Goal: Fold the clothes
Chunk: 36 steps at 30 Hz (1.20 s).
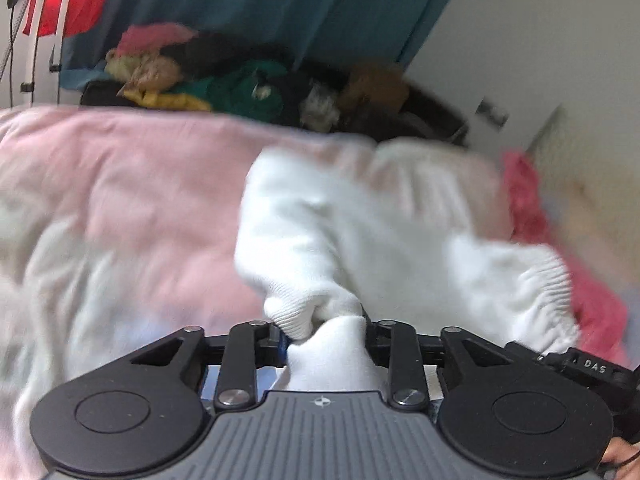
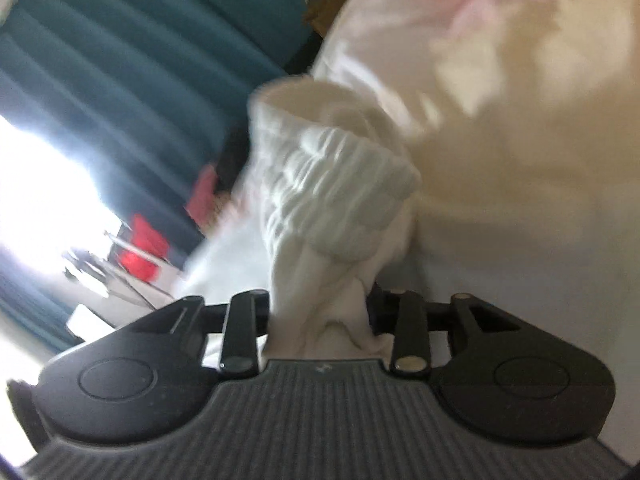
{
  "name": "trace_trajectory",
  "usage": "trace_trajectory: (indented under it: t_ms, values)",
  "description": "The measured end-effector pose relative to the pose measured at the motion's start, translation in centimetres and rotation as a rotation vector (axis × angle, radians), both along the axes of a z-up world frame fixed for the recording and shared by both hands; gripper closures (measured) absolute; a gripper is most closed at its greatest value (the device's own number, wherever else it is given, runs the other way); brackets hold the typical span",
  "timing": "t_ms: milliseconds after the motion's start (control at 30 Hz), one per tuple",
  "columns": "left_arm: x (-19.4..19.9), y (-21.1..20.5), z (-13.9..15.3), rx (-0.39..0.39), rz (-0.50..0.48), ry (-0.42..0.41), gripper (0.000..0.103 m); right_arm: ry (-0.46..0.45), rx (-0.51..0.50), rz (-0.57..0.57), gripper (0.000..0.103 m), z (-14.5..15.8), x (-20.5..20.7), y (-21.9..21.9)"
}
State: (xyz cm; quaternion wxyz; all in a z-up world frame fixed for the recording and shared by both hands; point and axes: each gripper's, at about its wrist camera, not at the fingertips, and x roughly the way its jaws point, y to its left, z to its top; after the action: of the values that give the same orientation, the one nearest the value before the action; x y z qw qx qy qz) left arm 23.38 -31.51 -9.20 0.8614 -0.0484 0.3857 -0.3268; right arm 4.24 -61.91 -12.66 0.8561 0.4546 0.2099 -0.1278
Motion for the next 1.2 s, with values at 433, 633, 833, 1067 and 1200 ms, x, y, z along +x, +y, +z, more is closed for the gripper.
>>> trace_trajectory:
  t_ms: [433,633,833,1067,1200]
  values:
    - [-5.8,2.3,5.4,0.118,0.029,-0.054,0.058,0.118,0.140,-0.117,0.056,5.8,-6.6,2.3]
    - [-12.7,4.7,12.3,0.122,-0.008,-0.182,0.055,0.128,-0.069,-0.052,0.056,13.6,-10.5,5.8]
    - [-20.0,8.2,18.0,0.075,-0.029,-0.261,0.038,0.104,-0.297,-0.018,0.055,20.1,-14.8,10.7]
    - [-28.5,11.6,21.9,0.075,-0.040,-0.440,0.001,0.067,-0.492,0.040,0.053,24.8,-19.0,16.8]
    - [-32.5,13.9,22.9,0.013,-0.021,-0.499,0.000,-0.012,-0.562,0.025,0.011,26.3,-21.9,20.2]
